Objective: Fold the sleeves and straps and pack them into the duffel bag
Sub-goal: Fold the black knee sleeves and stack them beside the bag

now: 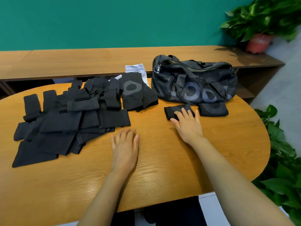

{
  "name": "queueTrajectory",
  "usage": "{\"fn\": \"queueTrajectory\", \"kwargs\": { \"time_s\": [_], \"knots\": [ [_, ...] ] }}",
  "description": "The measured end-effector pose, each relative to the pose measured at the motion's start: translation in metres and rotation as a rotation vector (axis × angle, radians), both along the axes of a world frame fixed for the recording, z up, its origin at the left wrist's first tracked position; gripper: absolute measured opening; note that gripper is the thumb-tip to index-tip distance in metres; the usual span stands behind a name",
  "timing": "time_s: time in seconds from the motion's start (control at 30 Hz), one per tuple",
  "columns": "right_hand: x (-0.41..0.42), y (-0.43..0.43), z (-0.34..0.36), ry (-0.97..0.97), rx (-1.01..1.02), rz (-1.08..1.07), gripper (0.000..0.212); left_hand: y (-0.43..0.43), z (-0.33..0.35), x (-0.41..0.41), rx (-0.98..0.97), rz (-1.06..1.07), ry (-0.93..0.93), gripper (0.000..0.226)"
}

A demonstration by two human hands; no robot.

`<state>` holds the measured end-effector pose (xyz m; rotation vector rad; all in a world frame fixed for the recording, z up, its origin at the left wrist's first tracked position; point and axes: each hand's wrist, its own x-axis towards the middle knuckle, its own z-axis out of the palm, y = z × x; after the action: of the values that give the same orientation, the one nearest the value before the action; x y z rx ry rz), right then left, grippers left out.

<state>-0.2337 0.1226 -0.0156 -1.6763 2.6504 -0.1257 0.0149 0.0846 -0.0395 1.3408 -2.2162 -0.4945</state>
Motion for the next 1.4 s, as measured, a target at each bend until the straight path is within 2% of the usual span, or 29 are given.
{"fn": "queueTrajectory", "kwargs": {
  "time_s": [0.33,0.57,0.73,0.9,1.07,1.3,1.4],
  "knots": [
    [-0.046,0.016,0.000,-0.045,-0.014,-0.127,0.058,0.000,0.001,-0.002,-0.001,-0.010,-0.011,0.072],
    [-0.058,0.023,0.001,-0.054,-0.047,-0.161,0.057,0.000,0.001,-0.003,0.008,-0.014,-0.024,0.061],
    [-0.031,0.012,0.003,-0.011,-0.149,-0.037,0.060,-0.004,0.004,-0.001,-0.030,-0.010,-0.030,0.062],
    [0.017,-0.018,0.008,-0.018,-0.143,0.166,0.062,-0.027,0.012,0.010,-0.125,0.007,-0.200,0.060],
    [0.057,-0.055,0.012,0.037,-0.108,0.334,0.056,-0.034,0.006,0.016,-0.093,0.021,-0.296,0.061],
    [0.070,-0.087,0.018,0.178,0.026,0.415,0.064,-0.037,0.005,0.015,-0.092,0.032,-0.296,0.061],
    [0.071,-0.087,0.016,0.183,0.022,0.407,0.066,-0.037,0.005,0.015,-0.089,0.031,-0.298,0.061]
  ]
}}
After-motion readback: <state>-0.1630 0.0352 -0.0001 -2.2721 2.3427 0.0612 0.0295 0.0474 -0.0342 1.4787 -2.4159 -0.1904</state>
